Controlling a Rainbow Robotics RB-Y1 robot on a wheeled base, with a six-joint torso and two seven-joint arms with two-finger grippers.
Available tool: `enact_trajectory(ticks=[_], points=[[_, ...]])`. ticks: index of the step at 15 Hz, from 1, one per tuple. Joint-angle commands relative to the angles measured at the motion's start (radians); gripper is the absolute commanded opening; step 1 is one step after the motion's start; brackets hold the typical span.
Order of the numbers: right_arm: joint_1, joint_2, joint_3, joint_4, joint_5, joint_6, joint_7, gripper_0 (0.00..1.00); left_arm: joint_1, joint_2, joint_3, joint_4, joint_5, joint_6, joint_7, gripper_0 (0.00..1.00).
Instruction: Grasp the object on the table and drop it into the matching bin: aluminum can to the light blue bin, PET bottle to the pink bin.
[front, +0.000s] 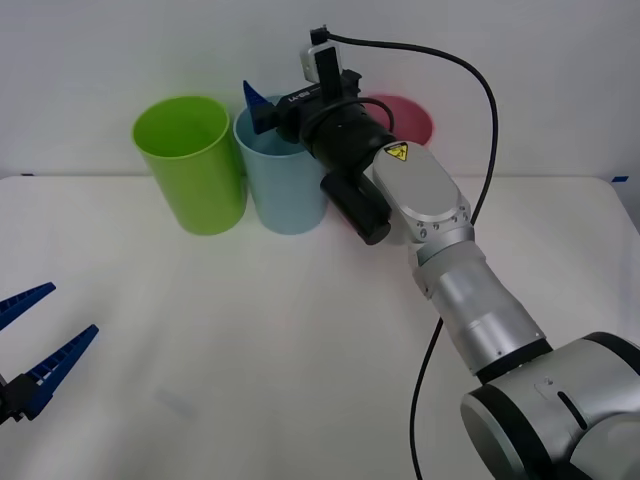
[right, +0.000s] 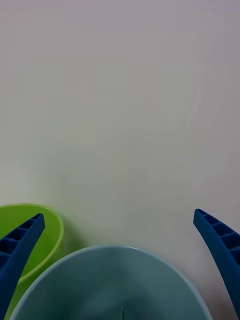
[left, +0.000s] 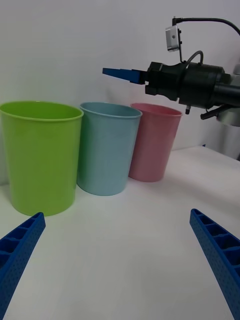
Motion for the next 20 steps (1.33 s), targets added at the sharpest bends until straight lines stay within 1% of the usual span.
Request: enact_trajectory(ticks=[1,4,7,8,11,15,17,20], points=[[0.009,0.000,0.000,-0.005,-0.020,-0.015,0.003,1.00,0.000,0.000,0.000,0.000,0.000,0.000,0.000,1.00],[0.060,0.000,0.013,-0.080,-0.020,-0.036,0.005,1.00,0.000,0.000,0.000,0.000,0.000,0.000,0.000,1.00],[0.142,0.000,0.058,-0.195,-0.030,-0.045,-0.006,1.00,0.000,0.000,0.000,0.000,0.000,0.000,0.000,1.00],[0.185,-0.018,0.082,-0.252,-0.037,-0.051,-0.010,1.00,0.000,0.000,0.000,0.000,0.000,0.000,0.000,1.00],[0.290,-0.106,0.144,-0.390,-0.083,-0.070,-0.015,1.00,0.000,0.000,0.000,0.000,0.000,0.000,0.000,1.00],[0.448,-0.271,0.225,-0.600,-0.163,-0.091,-0.017,1.00,0.000,0.000,0.000,0.000,0.000,0.000,0.000,1.00],[0.524,-0.350,0.233,-0.692,-0.206,-0.143,-0.017,1.00,0.000,0.000,0.000,0.000,0.000,0.000,0.000,1.00],[0.613,-0.453,0.231,-0.795,-0.267,-0.194,-0.006,1.00,0.000,0.000,0.000,0.000,0.000,0.000,0.000,1.00]])
